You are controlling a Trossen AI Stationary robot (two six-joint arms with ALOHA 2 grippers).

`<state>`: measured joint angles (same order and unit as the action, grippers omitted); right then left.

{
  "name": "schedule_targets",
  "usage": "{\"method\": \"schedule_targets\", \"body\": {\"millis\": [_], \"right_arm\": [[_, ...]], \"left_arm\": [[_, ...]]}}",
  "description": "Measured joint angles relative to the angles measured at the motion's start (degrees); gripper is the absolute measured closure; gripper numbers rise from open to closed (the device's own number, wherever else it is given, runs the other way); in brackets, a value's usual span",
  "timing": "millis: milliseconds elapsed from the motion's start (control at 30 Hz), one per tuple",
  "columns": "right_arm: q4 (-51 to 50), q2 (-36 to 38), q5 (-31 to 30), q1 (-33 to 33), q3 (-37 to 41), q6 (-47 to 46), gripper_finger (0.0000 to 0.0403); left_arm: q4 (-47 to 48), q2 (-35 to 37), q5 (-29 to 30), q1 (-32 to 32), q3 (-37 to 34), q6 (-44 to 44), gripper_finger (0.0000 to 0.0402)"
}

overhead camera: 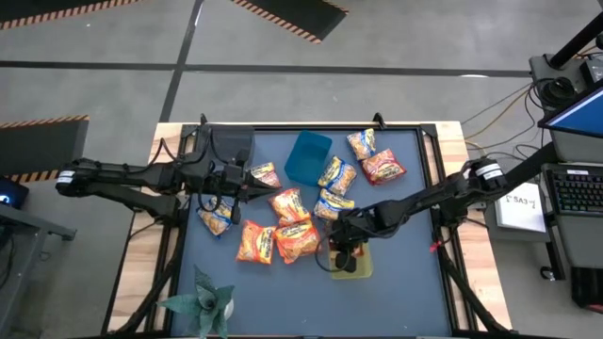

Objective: Sort Maruchan noodles
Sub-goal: Put the red noodle pack into the yellow bin, then put the orange noodle pack into the black bin

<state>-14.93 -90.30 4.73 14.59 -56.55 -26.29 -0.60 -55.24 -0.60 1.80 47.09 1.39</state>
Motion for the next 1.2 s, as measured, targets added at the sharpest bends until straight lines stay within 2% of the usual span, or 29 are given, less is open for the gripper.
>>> {"method": "schedule_targets", "body": {"millis": [133,367,500,767,900,1033,1200], "right_arm": [[-1.9,2.6,-2.2,0.0,-0.4,0.9,0.0394],[-9.9,8.6,-12.2,0.0,-0.4,0.8,0.0394],[-8.6,7.1,-12.7,0.0,-0.4,2.6,0.0394],[-6.5,-1.0,-11.5,0.0,-0.4,3.4,0.0394],[-4.1,-2.2,-10.5,0.0,-0.4,3.6,0.0394],[-5.1,-0.5,-10.8,0.0,-0.3,3.7,0.0394],[-8.9,5.8,-15.9,0.0,-0.3,3.8,0.0394]], "left_arm": [[0.2,0.0,0.0,0.0,0.0,-0.7,0.0402],[0.2,0.0,0.0,0.0,0.0,-1.0,0.0402],[0.0,0.0,0.0,0.0,0.0,-1.0,0.0402],[-0.2,0.0,0.0,0.0,0.0,-0.9,0.0402],[-0.2,0.0,0.0,0.0,0.0,-0.9,0.0402],[-0.2,0.0,0.0,0.0,0.0,-0.9,0.0402],[0.2,0.0,0.0,0.0,0.0,-1.2,0.0402]]}}
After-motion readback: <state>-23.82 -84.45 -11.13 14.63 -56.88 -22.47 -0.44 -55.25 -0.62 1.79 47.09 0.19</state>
